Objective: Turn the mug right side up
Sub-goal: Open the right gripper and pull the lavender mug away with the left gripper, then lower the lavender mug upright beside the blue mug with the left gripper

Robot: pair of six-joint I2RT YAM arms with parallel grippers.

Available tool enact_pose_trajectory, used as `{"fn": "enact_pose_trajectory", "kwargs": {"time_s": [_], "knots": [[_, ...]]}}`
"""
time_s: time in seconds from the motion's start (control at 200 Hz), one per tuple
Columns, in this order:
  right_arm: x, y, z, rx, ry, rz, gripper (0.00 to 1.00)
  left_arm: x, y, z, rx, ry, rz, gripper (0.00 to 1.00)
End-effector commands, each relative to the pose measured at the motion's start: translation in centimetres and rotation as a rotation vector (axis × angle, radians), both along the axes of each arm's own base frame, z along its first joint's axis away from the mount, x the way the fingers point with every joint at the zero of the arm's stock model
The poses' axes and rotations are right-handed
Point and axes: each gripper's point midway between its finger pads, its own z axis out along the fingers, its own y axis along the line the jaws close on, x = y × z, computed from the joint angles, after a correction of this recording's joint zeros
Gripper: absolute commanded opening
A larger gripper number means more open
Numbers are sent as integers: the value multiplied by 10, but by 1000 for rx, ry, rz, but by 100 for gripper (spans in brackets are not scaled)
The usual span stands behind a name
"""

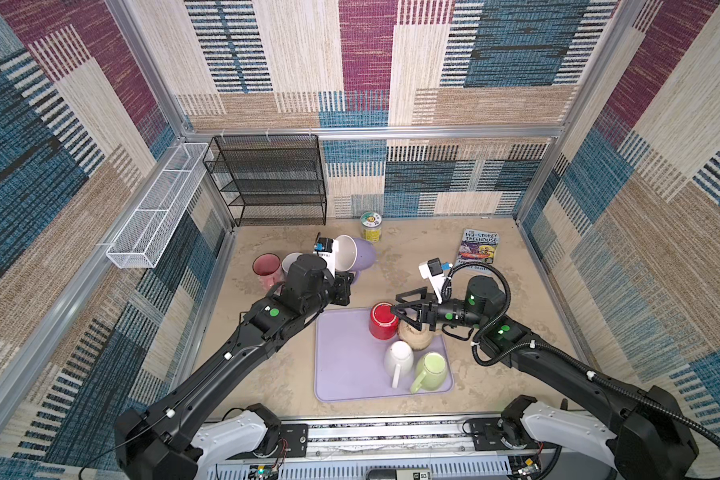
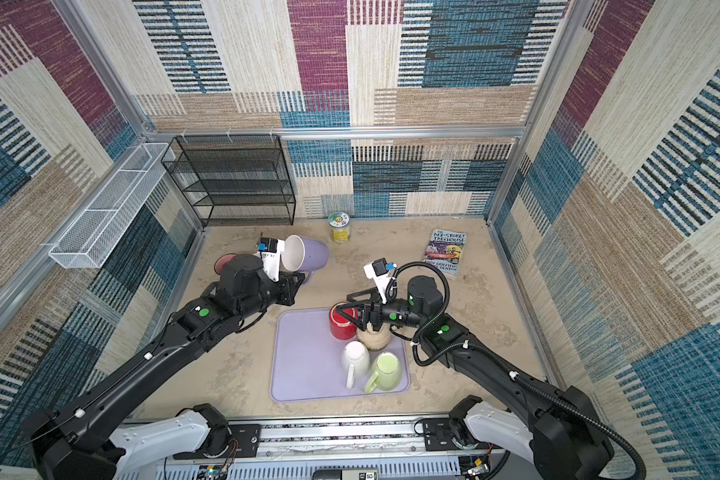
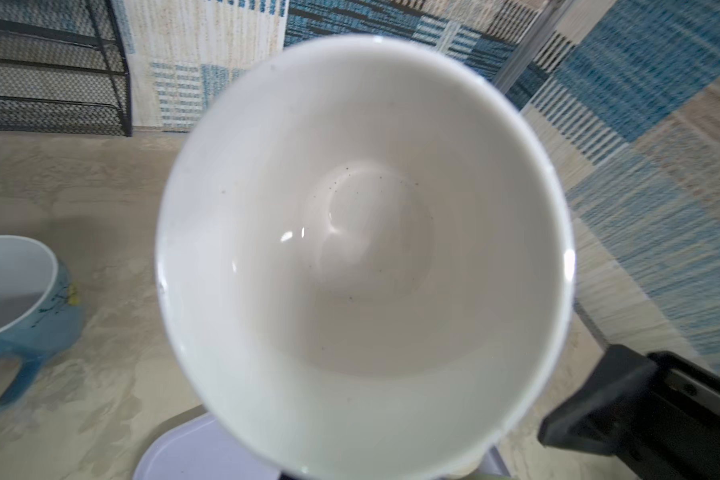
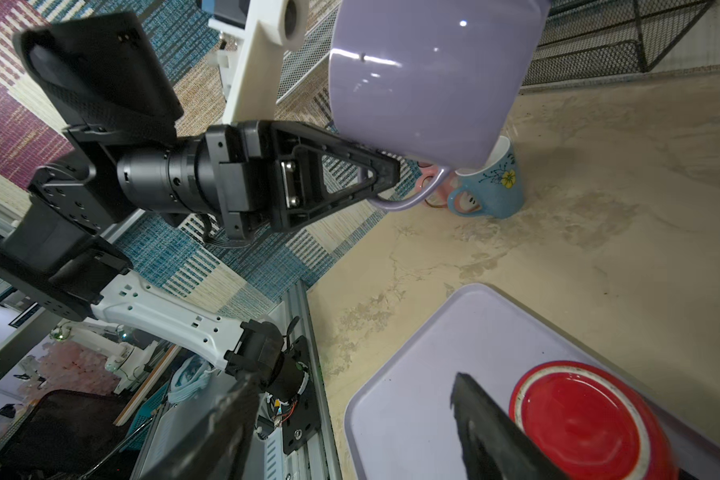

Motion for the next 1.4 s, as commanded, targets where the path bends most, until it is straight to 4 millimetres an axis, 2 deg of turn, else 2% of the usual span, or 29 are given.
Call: {"fn": "enact_pose_trajectory", "kwargs": {"time_s": [0.0,0.15,0.391,0.566,0.766,1.117,1.397], "knots": [[1,-2,-10,-30,-7,-14,78,10,12,-5,127,-5,34,0],[3,-4,-23,-67,5,-31,80,26,20,-16,211,44,74,0],[6,-7,-42,-114,4,-51,81,56,36,-46,321,153,170,0],[7,-8,-50,-134,7,-59,81,75,43,-69,374,212,216,0],[10,-10,-60,-154,21,-80,81,94,54,-85,408,248,281,0],[13,-14,-69,-182,34,-110,81,110,70,-124,457,330,365,0],[15,-15,-71,-191,31,-120,81,119,81,-145,470,381,418,0]]}}
